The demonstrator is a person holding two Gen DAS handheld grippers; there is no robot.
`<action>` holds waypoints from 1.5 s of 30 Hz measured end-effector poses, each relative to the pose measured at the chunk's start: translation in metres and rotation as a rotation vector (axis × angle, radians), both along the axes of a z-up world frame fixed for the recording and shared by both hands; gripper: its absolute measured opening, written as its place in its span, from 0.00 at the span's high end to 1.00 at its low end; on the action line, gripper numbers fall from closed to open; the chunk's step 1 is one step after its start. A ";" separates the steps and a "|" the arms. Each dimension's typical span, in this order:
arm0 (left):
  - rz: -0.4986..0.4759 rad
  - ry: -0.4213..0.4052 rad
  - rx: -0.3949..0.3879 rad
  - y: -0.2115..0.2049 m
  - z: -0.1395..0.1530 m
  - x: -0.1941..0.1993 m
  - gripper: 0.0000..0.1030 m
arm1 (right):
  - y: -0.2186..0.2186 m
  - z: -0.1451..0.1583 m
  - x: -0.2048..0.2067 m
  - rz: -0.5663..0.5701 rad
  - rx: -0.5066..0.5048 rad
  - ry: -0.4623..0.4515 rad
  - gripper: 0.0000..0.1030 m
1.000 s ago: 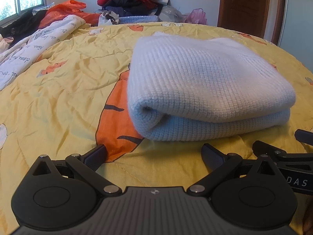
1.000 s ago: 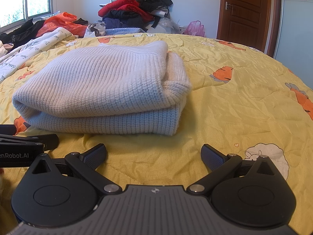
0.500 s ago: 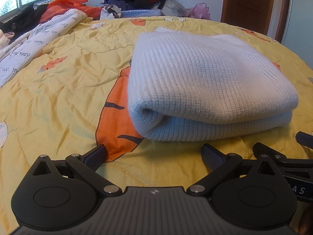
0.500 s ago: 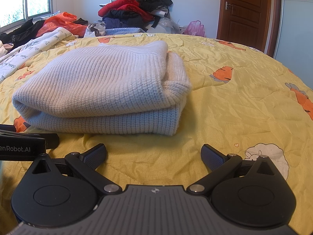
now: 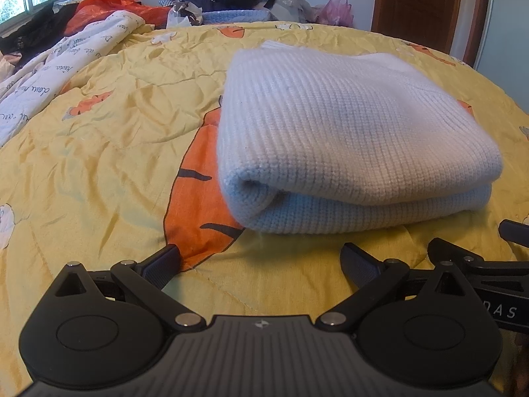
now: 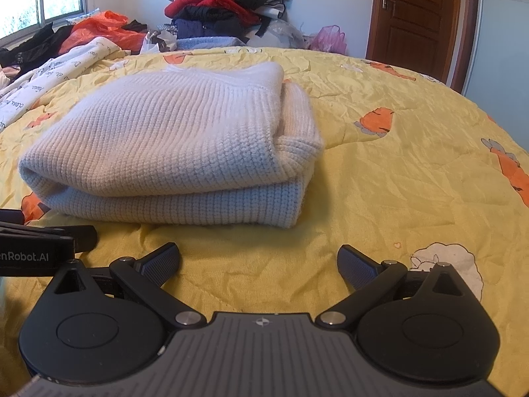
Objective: Fold small clothes
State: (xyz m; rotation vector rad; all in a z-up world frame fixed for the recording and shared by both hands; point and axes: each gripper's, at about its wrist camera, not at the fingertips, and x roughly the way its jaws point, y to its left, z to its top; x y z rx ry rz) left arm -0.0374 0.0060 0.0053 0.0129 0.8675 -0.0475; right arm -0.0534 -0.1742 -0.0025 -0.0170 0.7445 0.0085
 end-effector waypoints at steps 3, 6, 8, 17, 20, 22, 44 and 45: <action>-0.003 0.017 0.001 0.001 0.004 -0.002 0.00 | 0.000 0.006 0.001 -0.005 0.009 0.031 0.01; 0.011 -0.002 -0.012 0.002 0.014 -0.009 0.00 | 0.000 0.016 -0.003 -0.004 0.028 0.034 0.01; 0.018 -0.014 -0.024 0.004 0.024 -0.012 0.00 | 0.000 0.024 -0.006 -0.003 0.041 0.018 0.01; 0.010 -0.036 -0.036 0.004 0.045 -0.021 0.00 | -0.004 0.044 -0.006 -0.001 0.082 0.038 0.01; 0.011 -0.035 -0.041 0.004 0.045 -0.021 0.00 | -0.003 0.045 -0.005 0.005 0.072 0.039 0.01; 0.013 -0.033 -0.043 0.005 0.045 -0.022 0.00 | -0.002 0.046 -0.006 0.009 0.065 0.034 0.01; 0.007 -0.030 -0.052 0.006 0.048 -0.024 0.00 | -0.001 0.049 -0.007 0.011 0.062 0.029 0.01; 0.006 -0.029 -0.052 0.007 0.048 -0.024 0.00 | -0.001 0.049 -0.006 0.011 0.062 0.029 0.01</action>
